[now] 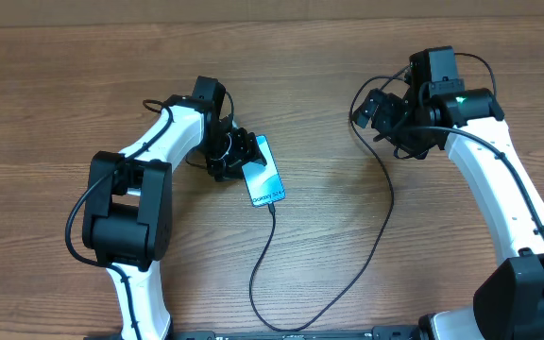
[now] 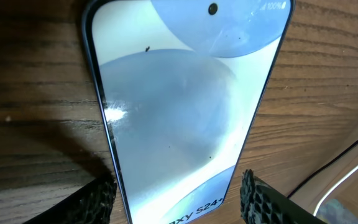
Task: Plug charger to phone and switch on socket
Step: 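Open the left gripper, release the phone, and lift the left arm away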
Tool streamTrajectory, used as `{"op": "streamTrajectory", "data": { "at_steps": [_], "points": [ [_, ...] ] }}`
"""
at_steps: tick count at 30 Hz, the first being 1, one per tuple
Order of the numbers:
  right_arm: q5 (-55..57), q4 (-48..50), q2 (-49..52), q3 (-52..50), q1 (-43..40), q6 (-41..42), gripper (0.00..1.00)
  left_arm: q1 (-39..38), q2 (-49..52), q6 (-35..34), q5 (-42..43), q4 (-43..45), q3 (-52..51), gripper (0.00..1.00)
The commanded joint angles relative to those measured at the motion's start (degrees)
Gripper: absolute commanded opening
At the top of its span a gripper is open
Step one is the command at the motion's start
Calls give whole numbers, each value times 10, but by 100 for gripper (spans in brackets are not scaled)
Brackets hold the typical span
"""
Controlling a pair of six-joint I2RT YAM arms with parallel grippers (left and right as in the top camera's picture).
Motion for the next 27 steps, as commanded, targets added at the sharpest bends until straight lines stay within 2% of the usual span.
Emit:
{"op": "streamTrajectory", "data": {
  "at_steps": [1,6,8,13,14,21,27],
  "points": [
    [8,-1,-16,5,-4,-3,100,-1,43,-4,-98,-8,-31,70],
    [8,-3,-16,5,-4,-4,100,-1,40,-3,-113,-19,-27,83],
    [8,-4,-16,5,-4,-13,100,0,31,-4,-141,-40,-17,88],
    [10,-4,-16,5,-4,-16,100,-1,-28,-3,-221,-116,35,93],
    [10,-3,-16,5,-4,-16,100,-3,-44,-3,-239,-132,47,99],
    [10,0,-16,5,-4,-16,100,-36,-159,-3,-384,-274,153,100],
    [10,0,-16,5,-4,-16,100,-81,-252,-3,-397,-327,191,100]
  ]
}}
